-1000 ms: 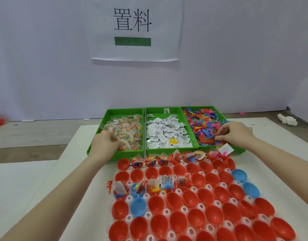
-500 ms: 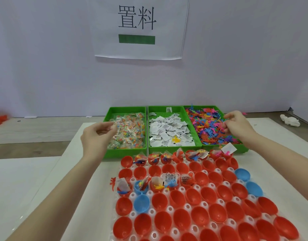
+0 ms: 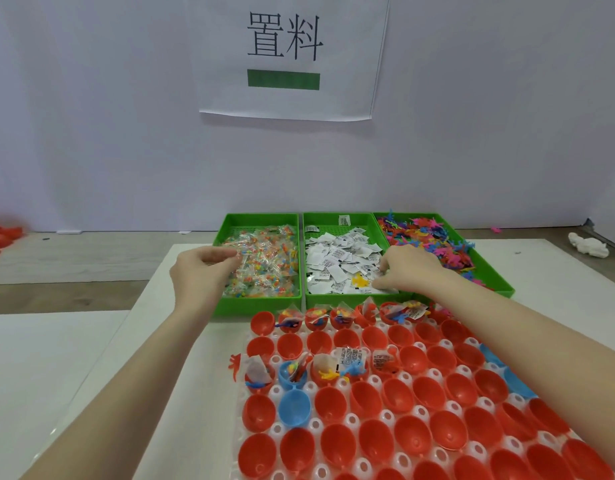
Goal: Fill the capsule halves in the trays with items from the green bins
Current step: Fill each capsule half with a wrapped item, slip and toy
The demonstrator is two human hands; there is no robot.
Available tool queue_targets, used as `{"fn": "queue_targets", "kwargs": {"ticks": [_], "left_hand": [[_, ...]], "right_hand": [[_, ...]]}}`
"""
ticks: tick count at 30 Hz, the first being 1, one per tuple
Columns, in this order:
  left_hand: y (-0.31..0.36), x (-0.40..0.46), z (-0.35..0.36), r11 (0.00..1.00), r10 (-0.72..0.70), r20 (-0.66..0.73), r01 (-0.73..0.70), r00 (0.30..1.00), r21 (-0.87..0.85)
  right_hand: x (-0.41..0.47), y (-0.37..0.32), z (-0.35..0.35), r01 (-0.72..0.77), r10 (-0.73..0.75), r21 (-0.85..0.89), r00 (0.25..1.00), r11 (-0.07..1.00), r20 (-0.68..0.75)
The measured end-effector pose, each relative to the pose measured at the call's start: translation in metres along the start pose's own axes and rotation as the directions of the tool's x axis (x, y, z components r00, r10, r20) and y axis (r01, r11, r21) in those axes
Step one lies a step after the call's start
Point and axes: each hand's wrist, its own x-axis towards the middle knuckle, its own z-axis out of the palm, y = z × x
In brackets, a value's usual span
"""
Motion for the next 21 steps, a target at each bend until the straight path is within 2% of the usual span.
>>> {"fn": "queue_targets", "kwargs": {"ticks": [3,7,10,14,17,19,21], "left_hand": [[-0.001,0.002,-0.003,0.997,-0.059,-0.003,0.060,0.998,0.042],[-0.001,0.002,-0.008,0.997,-0.082,0.024,0.082,0.996,-0.010],[0.002,-0.001,-0.006,0.994,-0.060,0.030,0.062,0.998,-0.091],[0.011,-0.013,-0.004,0.965,-0.072,0.019,0.074,0.997,-0.253],[0.021,-0.026,-0.002,0.956,-0.094,0.061,0.108,0.994,-0.273],[0.030,-0.039,0.000,0.951,-0.097,0.160,0.138,0.982,-0.275],[0.042,-0.055,0.001,0.927,-0.107,0.287,0.200,0.952,-0.317]], "right_hand": [[0.002,0.003,0.002,-0.025,0.026,0.037,0.999,0.999,-0.021],[0.000,0.007,0.002,-0.047,0.064,0.110,0.985,0.993,-0.159],[-0.001,0.011,0.000,-0.055,0.102,0.177,0.958,0.983,-0.269],[-0.003,0.016,-0.005,-0.055,0.146,0.272,0.934,0.961,-0.325],[-0.007,0.016,-0.008,0.015,0.120,0.345,0.922,0.939,-0.367],[-0.012,0.012,-0.014,0.092,0.128,0.529,0.923,0.844,-0.364],[-0.025,0.001,-0.024,0.147,0.118,0.742,0.949,0.654,-0.293]]}}
